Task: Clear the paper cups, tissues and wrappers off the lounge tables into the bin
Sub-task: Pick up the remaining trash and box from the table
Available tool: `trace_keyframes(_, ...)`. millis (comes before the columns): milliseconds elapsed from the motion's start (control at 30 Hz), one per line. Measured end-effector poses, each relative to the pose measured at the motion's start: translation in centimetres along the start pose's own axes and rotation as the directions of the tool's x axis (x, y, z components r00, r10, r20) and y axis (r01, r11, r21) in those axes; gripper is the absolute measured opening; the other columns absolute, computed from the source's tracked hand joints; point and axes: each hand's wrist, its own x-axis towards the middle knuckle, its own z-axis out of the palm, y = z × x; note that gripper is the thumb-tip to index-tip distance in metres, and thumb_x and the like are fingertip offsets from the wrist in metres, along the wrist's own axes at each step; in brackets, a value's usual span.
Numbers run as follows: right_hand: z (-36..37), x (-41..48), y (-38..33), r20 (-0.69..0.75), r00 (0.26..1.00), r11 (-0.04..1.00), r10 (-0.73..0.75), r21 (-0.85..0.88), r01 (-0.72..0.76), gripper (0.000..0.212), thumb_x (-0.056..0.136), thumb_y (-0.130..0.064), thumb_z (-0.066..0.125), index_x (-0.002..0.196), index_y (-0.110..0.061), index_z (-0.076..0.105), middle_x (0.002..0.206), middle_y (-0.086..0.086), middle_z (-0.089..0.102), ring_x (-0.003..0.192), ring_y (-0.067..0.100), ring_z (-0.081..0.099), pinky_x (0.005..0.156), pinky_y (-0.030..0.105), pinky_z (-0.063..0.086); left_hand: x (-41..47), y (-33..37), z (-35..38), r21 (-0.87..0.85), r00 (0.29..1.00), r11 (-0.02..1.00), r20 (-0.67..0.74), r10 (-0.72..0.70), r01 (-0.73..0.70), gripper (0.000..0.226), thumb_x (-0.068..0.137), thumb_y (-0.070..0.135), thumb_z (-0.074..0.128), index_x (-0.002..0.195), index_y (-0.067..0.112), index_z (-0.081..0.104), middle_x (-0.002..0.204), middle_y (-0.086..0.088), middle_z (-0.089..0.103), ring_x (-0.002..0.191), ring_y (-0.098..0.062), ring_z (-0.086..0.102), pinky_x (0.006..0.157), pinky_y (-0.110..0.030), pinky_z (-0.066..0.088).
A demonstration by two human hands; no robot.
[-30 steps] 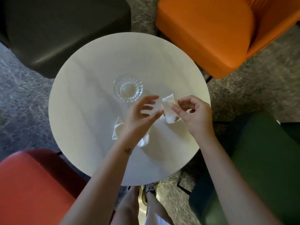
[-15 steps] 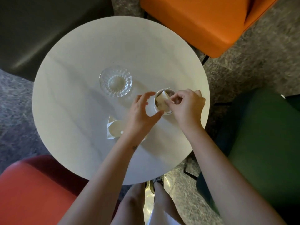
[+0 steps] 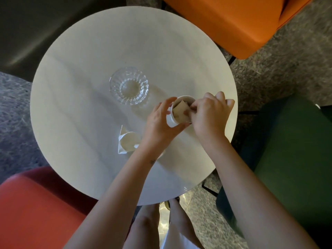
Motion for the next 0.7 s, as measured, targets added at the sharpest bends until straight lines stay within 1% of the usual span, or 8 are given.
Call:
trace_keyframes(100, -1.0, -0.4, 0.1, -0.005, 1.0, 0.992, -0.031, 0.124, 0.031, 0.016, 0.072, -0.028, 0.076, 0.086, -0.02, 0.073, 0.08, 0.0, 0.065, 0.088, 0.024, 0.046, 0.066, 0.026, 0.006, -0.1, 0.2, -0.2, -0.002, 1.0, 1.0, -0.019, 0.009, -0.009, 0.065, 0.068, 0.031, 0.081, 0.126, 0.027, 0.05, 0.105, 0.021, 0.049, 0.087, 0.009, 0.052, 0.071, -0.006, 0.041)
trace_keyframes(167, -1.8, -0.7, 0.2, -0.004, 0.999, 0.98, -0.041, 0.193, 0.041, 0.019, 0.069, -0.028, 0.078, 0.087, -0.022, 0.072, 0.08, -0.001, 0.066, 0.088, 0.023, 0.047, 0.066, 0.027, 0.008, -0.3, 0.5, -0.4, 0.001, 1.0, 1.0, -0.026, 0.01, -0.01, 0.07, 0.069, 0.028, 0.081, 0.13, 0.023, 0.048, 0.109, 0.015, 0.05, 0.09, 0.002, 0.052, 0.074, -0.011, 0.042)
trace_keyframes(300, -3.7, -1.0, -0.4, -0.112, 0.993, 0.957, -0.038, 0.282, 0.068, 0.011, 0.073, -0.028, 0.074, 0.081, -0.022, 0.07, 0.072, -0.005, 0.061, 0.083, 0.021, 0.048, 0.066, 0.027, 0.01, -0.8, 0.6, -2.2, -0.016, 0.996, 0.999, -0.082, -0.03, 0.028, 0.066, 0.073, 0.025, 0.079, 0.131, 0.024, 0.048, 0.114, 0.007, 0.051, 0.095, -0.005, 0.051, 0.077, -0.011, 0.04)
trace_keyframes(367, -4.4, -1.2, -1.8, -0.191, 0.978, 0.901, -0.082, 0.405, 0.155, 0.008, 0.073, -0.018, 0.074, 0.08, -0.017, 0.07, 0.07, -0.003, 0.061, 0.077, 0.021, 0.051, 0.068, 0.026, 0.02, -1.2, 0.1, -3.9, -0.021, 0.986, 0.998, -0.152, -0.066, 0.063, 0.058, 0.075, 0.023, 0.076, 0.127, 0.024, 0.05, 0.116, 0.005, 0.054, 0.096, -0.006, 0.052, 0.076, -0.01, 0.041)
trace_keyframes(433, -4.3, -2.0, -4.2, -0.19, 0.965, 0.805, -0.181, 0.536, 0.257, 0.011, 0.071, -0.008, 0.072, 0.082, -0.011, 0.07, 0.071, 0.002, 0.062, 0.072, 0.017, 0.051, 0.07, 0.026, 0.034, -1.8, -1.0, -5.6, -0.045, 0.965, 0.992, -0.232, -0.124, 0.117, 0.052, 0.077, 0.016, 0.074, 0.124, 0.021, 0.052, 0.117, -0.001, 0.055, 0.096, -0.009, 0.052, 0.074, -0.01, 0.041)
trace_keyframes(533, -2.5, -3.7, -7.8, -0.029, 0.932, 0.723, -0.361, 0.623, 0.299, 0.018, 0.073, -0.003, 0.071, 0.091, -0.005, 0.069, 0.081, 0.008, 0.064, 0.073, 0.019, 0.054, 0.071, 0.024, 0.038, -3.0, -3.0, -7.7, -0.019, 0.93, 0.979, -0.308, -0.201, 0.205, 0.048, 0.079, 0.011, 0.071, 0.123, 0.016, 0.053, 0.116, -0.007, 0.057, 0.097, -0.011, 0.052, 0.078, -0.016, 0.042)
trace_keyframes(600, -0.6, -4.6, -9.4, 0.123, 0.894, 0.736, -0.431, 0.621, 0.269, 0.024, 0.077, -0.005, 0.07, 0.1, -0.005, 0.067, 0.092, 0.01, 0.064, 0.085, 0.025, 0.058, 0.077, 0.026, 0.04, -4.1, -4.5, -8.4, 0.031, 0.915, 0.964, -0.323, -0.241, 0.265, 0.047, 0.079, 0.013, 0.071, 0.123, 0.016, 0.054, 0.115, -0.006, 0.057, 0.097, -0.011, 0.052, 0.083, -0.025, 0.044)
trace_keyframes(700, 2.6, -5.5, -9.9, 0.29, 0.819, 0.813, -0.494, 0.489, 0.317, 0.034, 0.079, -0.014, 0.068, 0.112, -0.014, 0.06, 0.11, 0.005, 0.061, 0.104, 0.024, 0.051, 0.087, 0.028, 0.031, -5.4, -6.5, -8.4, 0.073, 0.897, 0.936, -0.319, -0.307, 0.346, 0.049, 0.079, 0.015, 0.072, 0.124, 0.015, 0.053, 0.115, -0.006, 0.055, 0.097, -0.012, 0.051, 0.08, -0.021, 0.04)
